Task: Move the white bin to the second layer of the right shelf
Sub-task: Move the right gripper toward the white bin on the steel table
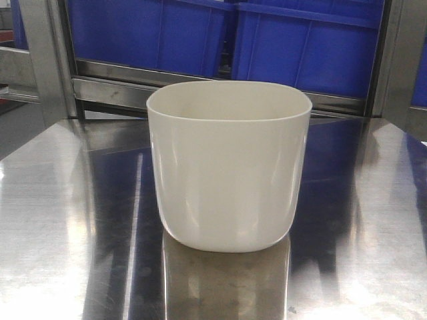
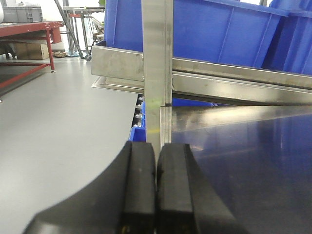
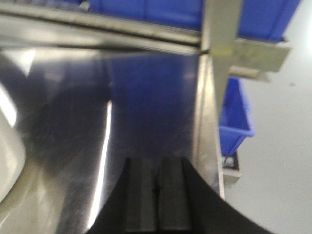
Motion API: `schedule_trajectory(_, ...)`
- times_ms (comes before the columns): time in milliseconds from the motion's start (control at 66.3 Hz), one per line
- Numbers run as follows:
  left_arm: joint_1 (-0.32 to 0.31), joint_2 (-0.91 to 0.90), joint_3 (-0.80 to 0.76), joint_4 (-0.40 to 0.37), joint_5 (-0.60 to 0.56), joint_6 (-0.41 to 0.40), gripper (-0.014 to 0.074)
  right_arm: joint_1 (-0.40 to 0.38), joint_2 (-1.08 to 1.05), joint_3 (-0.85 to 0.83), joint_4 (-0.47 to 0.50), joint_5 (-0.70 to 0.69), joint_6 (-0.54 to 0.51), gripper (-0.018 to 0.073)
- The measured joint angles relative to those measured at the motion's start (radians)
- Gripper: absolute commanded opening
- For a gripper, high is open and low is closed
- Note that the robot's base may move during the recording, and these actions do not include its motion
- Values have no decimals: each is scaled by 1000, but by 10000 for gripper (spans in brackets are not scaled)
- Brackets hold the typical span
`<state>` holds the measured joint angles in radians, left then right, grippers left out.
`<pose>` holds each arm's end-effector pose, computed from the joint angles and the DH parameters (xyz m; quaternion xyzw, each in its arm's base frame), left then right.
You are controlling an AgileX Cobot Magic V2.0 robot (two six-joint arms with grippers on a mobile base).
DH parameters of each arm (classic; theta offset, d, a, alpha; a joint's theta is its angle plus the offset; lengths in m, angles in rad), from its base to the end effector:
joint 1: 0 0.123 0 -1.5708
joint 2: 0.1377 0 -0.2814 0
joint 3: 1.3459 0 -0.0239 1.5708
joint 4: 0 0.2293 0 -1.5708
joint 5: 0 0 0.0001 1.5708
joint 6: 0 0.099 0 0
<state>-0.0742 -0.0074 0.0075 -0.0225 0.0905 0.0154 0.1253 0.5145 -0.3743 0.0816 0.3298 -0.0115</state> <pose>0.0462 -0.0036 0.2029 0.0245 0.7079 -0.0294 0.7053 0.0973 0.0149 0.2685 -0.0321 0.8278 0.0643 0.5565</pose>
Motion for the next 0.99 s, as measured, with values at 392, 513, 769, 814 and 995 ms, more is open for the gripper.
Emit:
schedule_trajectory(392, 0, 0, 0, 0, 0, 0, 85, 313, 435, -264, -238, 70, 457, 447)
schedule_trajectory(513, 0, 0, 0, 0, 0, 0, 85, 394, 536, -388, -332, 179, 620, 447)
schedule_trajectory(769, 0, 0, 0, 0, 0, 0, 85, 534, 710, -627, -448, 458, 975, 447)
schedule_trajectory(814, 0, 0, 0, 0, 0, 0, 85, 559, 733, -663, -448, 479, 984, 447)
schedule_trajectory(995, 0, 0, 0, 0, 0, 0, 85, 608, 829, -787, -450, 593, 999, 447)
